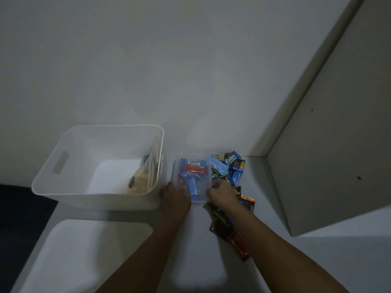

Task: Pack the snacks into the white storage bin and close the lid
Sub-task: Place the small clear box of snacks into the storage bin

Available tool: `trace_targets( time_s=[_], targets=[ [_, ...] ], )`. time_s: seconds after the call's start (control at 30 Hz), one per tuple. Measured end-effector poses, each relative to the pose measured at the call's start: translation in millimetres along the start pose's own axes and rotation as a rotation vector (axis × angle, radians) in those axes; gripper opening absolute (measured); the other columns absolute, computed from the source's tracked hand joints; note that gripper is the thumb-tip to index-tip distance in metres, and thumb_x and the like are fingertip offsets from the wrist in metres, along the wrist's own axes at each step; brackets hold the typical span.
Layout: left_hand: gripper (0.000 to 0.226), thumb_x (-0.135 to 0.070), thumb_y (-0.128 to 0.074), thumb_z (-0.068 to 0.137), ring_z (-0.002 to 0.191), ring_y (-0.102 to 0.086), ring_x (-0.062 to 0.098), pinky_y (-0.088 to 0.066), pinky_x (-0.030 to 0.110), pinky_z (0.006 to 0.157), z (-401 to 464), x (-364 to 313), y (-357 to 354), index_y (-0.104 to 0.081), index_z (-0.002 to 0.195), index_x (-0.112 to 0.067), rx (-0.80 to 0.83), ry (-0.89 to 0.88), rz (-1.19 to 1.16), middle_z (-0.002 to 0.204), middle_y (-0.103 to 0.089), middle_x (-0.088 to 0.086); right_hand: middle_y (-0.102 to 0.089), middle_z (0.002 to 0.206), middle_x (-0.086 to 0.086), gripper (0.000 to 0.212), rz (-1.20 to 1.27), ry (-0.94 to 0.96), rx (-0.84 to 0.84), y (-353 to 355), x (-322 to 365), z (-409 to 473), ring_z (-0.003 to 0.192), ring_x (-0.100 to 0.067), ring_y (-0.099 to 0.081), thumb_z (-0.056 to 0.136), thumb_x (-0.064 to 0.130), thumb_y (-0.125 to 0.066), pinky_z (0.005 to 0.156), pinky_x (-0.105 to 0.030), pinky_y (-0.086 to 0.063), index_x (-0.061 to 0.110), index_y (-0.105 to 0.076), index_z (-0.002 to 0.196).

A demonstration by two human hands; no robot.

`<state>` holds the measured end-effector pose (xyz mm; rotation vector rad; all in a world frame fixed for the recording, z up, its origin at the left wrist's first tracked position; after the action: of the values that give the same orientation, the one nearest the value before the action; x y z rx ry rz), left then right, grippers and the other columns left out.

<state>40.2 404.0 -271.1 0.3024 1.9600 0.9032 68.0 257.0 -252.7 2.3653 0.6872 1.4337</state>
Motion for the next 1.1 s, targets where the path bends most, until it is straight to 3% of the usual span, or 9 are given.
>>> trace_targets(
  time_s=[0.07, 0.2, 0.3, 0.47, 0.57, 0.63, 0.83, 0.97, 1.1],
  targets=[
    [0.046, -0.043, -0.044, 0.095, 0.093, -0.062, 0.031, -0.051, 0.036, 0.082, 3, -1, 1, -0.055, 0.111, -0.002, 0.003, 0.046, -0.125, 0.108, -0.062, 0.018, -0.065, 0.108, -0.012, 0.026, 0.079, -0.013, 0.126, -4, 3, 1, 0.095, -0.028, -0.066, 0.089, 0.01, -0.049, 0.084, -0.049, -0.057, 0.007, -0.06, 0.113],
    [0.033, -0.027, -0.043, 0.1, 0.073, -0.056, 0.019, -0.041, 0.022, 0.057, 2, -4, 12, -0.06, 0.105, 0.001, 0.107, 0.101, -0.296, 0.092, -0.061, 0.013, -0.063, 0.114, -0.013, 0.026, 0.189, -0.043, 0.233, -11, 4, -4, 0.097, -0.032, -0.065, 0.098, 0.021, -0.041, 0.083, -0.052, -0.057, 0.013, -0.052, 0.121],
    [0.039, -0.026, -0.04, 0.101, 0.086, -0.059, 0.029, -0.046, 0.031, 0.071, 2, -3, 17, -0.063, 0.109, 0.005, 0.123, 0.057, -0.251, 0.098, -0.064, 0.022, -0.064, 0.111, -0.013, 0.019, 0.235, -0.051, 0.217, -8, 9, -9, 0.096, -0.031, -0.066, 0.1, 0.018, -0.041, 0.084, -0.049, -0.057, 0.012, -0.056, 0.11],
    [0.04, -0.034, -0.039, 0.101, 0.084, -0.06, 0.027, -0.046, 0.032, 0.072, -8, -26, 32, -0.064, 0.103, -0.002, 0.098, -0.066, -0.32, 0.093, -0.065, 0.014, -0.064, 0.103, -0.012, 0.013, 0.294, -0.037, 0.101, 16, 26, -19, 0.09, -0.029, -0.066, 0.095, 0.011, -0.046, 0.083, -0.046, -0.057, 0.011, -0.059, 0.098],
    [0.044, -0.042, -0.039, 0.097, 0.093, -0.064, 0.029, -0.051, 0.041, 0.085, -18, -49, 49, -0.062, 0.113, -0.008, 0.077, -0.13, -0.356, 0.103, -0.068, 0.014, -0.063, 0.094, -0.013, 0.011, 0.338, 0.023, -0.063, 42, 51, -31, 0.085, -0.027, -0.061, 0.081, 0.019, -0.057, 0.084, -0.05, -0.053, 0.009, -0.061, 0.08],
    [0.042, -0.043, -0.042, 0.094, 0.092, -0.064, 0.028, -0.05, 0.042, 0.085, -27, -66, 66, -0.064, 0.109, -0.011, 0.06, -0.199, -0.415, 0.101, -0.069, 0.012, -0.064, 0.093, -0.014, 0.026, 0.389, 0.032, -0.112, 59, 69, -43, 0.085, -0.031, -0.062, 0.068, 0.027, -0.06, 0.083, -0.055, -0.056, 0.007, -0.063, 0.084],
    [0.044, -0.049, -0.052, 0.079, 0.09, -0.066, 0.026, -0.054, 0.046, 0.087, -34, -89, 135, -0.067, 0.1, -0.014, 0.028, -0.199, -0.555, 0.098, -0.07, 0.005, -0.062, 0.088, -0.01, 0.022, 0.496, 0.136, 0.053, 74, 126, -74, 0.08, -0.026, -0.062, 0.076, 0.019, -0.057, 0.066, -0.043, -0.058, 0.005, -0.061, 0.093],
    [0.029, -0.04, -0.057, 0.085, 0.089, -0.067, 0.027, -0.056, 0.046, 0.085, -26, -71, 181, -0.067, 0.097, -0.015, 0.0, -0.137, -0.61, 0.098, -0.071, 0.007, -0.064, 0.106, -0.019, 0.046, 0.486, 0.156, 0.133, 43, 164, -78, 0.086, -0.034, -0.066, 0.069, 0.025, -0.062, 0.069, -0.052, -0.059, 0.003, -0.061, 0.109],
    [0.023, -0.04, -0.057, 0.087, 0.092, -0.066, 0.027, -0.057, 0.046, 0.086, -4, -42, 224, -0.065, 0.09, -0.019, -0.016, -0.065, -0.599, 0.101, -0.07, 0.007, -0.062, 0.1, -0.022, 0.051, 0.482, 0.157, 0.218, -4, 193, -76, 0.078, -0.036, -0.067, 0.067, 0.022, -0.064, 0.067, -0.051, -0.059, -0.001, -0.059, 0.112]
  ],
)
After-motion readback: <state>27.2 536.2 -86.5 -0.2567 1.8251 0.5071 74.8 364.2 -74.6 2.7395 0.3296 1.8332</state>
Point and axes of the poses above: each hand's wrist, its own z-axis towards the middle knuckle, its own y-axis out of the back of the hand, x = y × z, the point moved 2 cm from there along z, towards the middle knuckle
